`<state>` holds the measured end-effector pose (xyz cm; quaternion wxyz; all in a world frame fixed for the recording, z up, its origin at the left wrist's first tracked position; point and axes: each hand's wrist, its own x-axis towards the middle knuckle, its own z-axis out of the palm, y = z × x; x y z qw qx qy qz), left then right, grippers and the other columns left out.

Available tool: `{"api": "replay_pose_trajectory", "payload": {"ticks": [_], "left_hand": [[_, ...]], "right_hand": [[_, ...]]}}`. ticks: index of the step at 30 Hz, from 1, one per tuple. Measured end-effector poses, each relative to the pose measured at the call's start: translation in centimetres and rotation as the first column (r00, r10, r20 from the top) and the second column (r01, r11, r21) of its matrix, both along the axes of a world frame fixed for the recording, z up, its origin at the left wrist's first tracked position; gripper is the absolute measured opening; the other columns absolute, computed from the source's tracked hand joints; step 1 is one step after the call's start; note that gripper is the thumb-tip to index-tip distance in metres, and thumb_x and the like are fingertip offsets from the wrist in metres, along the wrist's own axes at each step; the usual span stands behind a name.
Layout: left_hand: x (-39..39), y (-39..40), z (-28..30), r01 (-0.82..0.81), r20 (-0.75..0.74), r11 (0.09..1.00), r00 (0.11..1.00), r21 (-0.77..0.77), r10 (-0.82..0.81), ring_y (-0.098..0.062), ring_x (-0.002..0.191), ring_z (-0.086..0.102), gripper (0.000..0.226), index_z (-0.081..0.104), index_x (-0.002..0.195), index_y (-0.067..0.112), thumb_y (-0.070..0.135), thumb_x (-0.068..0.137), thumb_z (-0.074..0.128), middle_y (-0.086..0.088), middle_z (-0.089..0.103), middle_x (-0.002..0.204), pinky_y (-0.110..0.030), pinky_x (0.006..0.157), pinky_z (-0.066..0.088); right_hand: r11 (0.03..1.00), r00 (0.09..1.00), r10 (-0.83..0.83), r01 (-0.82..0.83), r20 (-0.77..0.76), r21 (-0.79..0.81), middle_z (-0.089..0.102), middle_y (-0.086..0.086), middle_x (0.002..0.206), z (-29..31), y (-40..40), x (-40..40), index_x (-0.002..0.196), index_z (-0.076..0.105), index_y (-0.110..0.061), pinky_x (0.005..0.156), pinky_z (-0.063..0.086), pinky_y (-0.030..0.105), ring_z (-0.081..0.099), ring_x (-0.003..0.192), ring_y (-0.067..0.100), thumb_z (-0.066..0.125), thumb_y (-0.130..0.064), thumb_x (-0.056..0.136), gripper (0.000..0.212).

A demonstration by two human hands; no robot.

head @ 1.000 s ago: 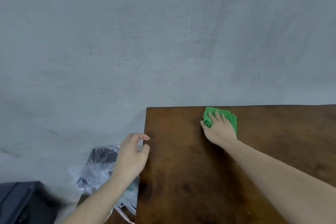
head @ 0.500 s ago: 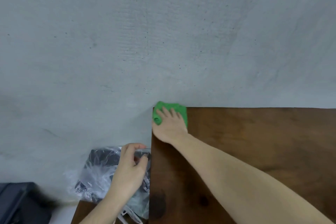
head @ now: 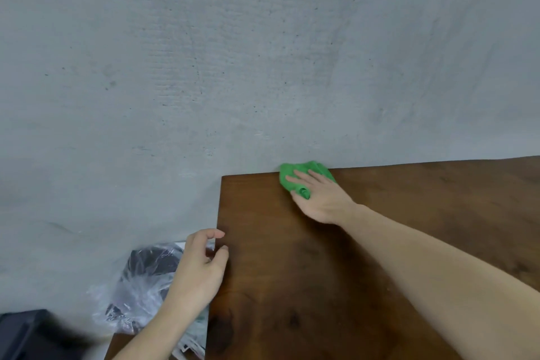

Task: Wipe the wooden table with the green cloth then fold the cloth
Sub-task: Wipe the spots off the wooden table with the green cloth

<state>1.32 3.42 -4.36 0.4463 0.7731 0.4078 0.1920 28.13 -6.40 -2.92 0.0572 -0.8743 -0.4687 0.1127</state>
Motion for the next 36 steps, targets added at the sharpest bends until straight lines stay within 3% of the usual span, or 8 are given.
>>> {"api": "replay_pose_trajectory", "payload": {"ticks": [8,13,18,21,24,27,32,36], "left_hand": [[-0.4,-0.6,0.9,-0.001,0.001,0.998,1.0,-0.07,0.001,-0.002,0.088,0.055,0.022,0.053,0.118,0.031,0.023,0.099,0.052,0.004,0.052,0.123,-0.012,0.062,0.038],[-1.6,-0.7,1.0,0.059,-0.001,0.991,0.998,-0.119,-0.059,0.002,0.097,0.053,0.031,0.05,0.129,0.03,0.023,0.099,0.052,0.014,0.055,0.12,-0.01,0.072,0.037],[-2.7,-0.2,0.6,0.071,0.006,0.985,0.997,-0.157,-0.071,0.003,0.099,0.054,0.037,0.048,0.137,0.027,0.024,0.1,0.05,0.02,0.056,0.113,-0.02,0.088,0.043],[-3.2,-0.1,0.2,0.008,0.055,0.968,0.998,-0.25,0.006,0.0,0.094,0.061,0.031,0.055,0.132,0.023,0.022,0.101,0.047,0.014,0.064,0.11,-0.02,0.079,0.048],[-3.6,-0.8,0.1,-0.024,0.055,0.947,0.997,-0.321,0.044,-0.011,0.091,0.067,0.029,0.06,0.126,0.021,0.018,0.102,0.045,0.005,0.069,0.106,-0.022,0.07,0.052],[-3.9,-1.7,0.6,-0.04,0.041,0.957,0.998,-0.288,0.054,-0.002,0.091,0.062,0.025,0.062,0.112,0.028,0.015,0.101,0.044,0.013,0.066,0.104,-0.018,0.074,0.048],[-3.6,-4.2,2.0,-0.035,0.001,0.985,0.999,-0.171,0.036,-0.008,0.103,0.052,0.026,0.062,0.112,0.033,0.015,0.1,0.047,0.024,0.058,0.097,-0.025,0.09,0.035],[-3.5,-6.1,2.6,-0.006,-0.096,0.993,0.995,-0.115,-0.006,-0.011,0.107,0.051,0.034,0.054,0.127,0.037,0.021,0.098,0.048,0.005,0.058,0.125,-0.027,0.087,0.035]], "right_hand": [[0.898,0.893,-0.437,0.44,0.107,-0.007,0.007,0.005,0.171,-1.0,-12.0,6.8,0.159,0.016,-0.047,0.126,-0.003,0.042,0.0,0.157,0.03,0.023,-0.054,0.104,0.056],[0.793,0.792,-0.606,0.609,0.081,-0.02,0.007,0.01,0.17,-0.7,-9.7,5.3,0.161,0.014,-0.042,0.125,0.002,0.05,0.003,0.156,0.036,0.02,-0.056,0.1,0.063],[0.935,0.93,-0.35,0.354,0.114,-0.013,0.003,0.013,0.17,-0.9,0.5,-3.7,0.161,0.011,-0.039,0.125,0.0,0.052,0.0,0.156,0.037,0.021,-0.058,0.101,0.064],[0.994,0.988,-0.097,0.102,0.119,-0.034,-0.002,0.012,0.17,-1.0,5.2,-10.5,0.161,0.007,-0.042,0.125,-0.004,0.053,-0.005,0.156,0.036,0.018,-0.059,0.101,0.063],[0.988,0.986,0.152,-0.151,0.068,-0.019,-0.003,0.007,0.171,-0.9,5.9,-14.7,0.159,0.012,-0.047,0.125,-0.009,0.048,-0.008,0.156,0.031,0.02,-0.057,0.102,0.058],[0.953,0.952,0.303,-0.304,0.031,0.01,-0.001,0.002,0.171,-0.7,3.4,-14.8,0.158,0.016,-0.048,0.125,-0.011,0.042,-0.008,0.157,0.025,0.021,-0.056,0.104,0.055],[0.981,0.979,0.192,-0.192,0.063,0.0,0.0,-0.001,0.171,-0.2,-4.1,-9.2,0.158,0.013,-0.049,0.125,-0.008,0.038,-0.004,0.157,0.022,0.02,-0.056,0.105,0.054],[0.999,0.997,-0.036,0.036,0.067,-0.002,0.0,-0.002,0.171,-0.6,-11.9,-3.2,0.157,0.01,-0.052,0.126,-0.004,0.037,-0.002,0.157,0.023,0.019,-0.056,0.105,0.053]]}}
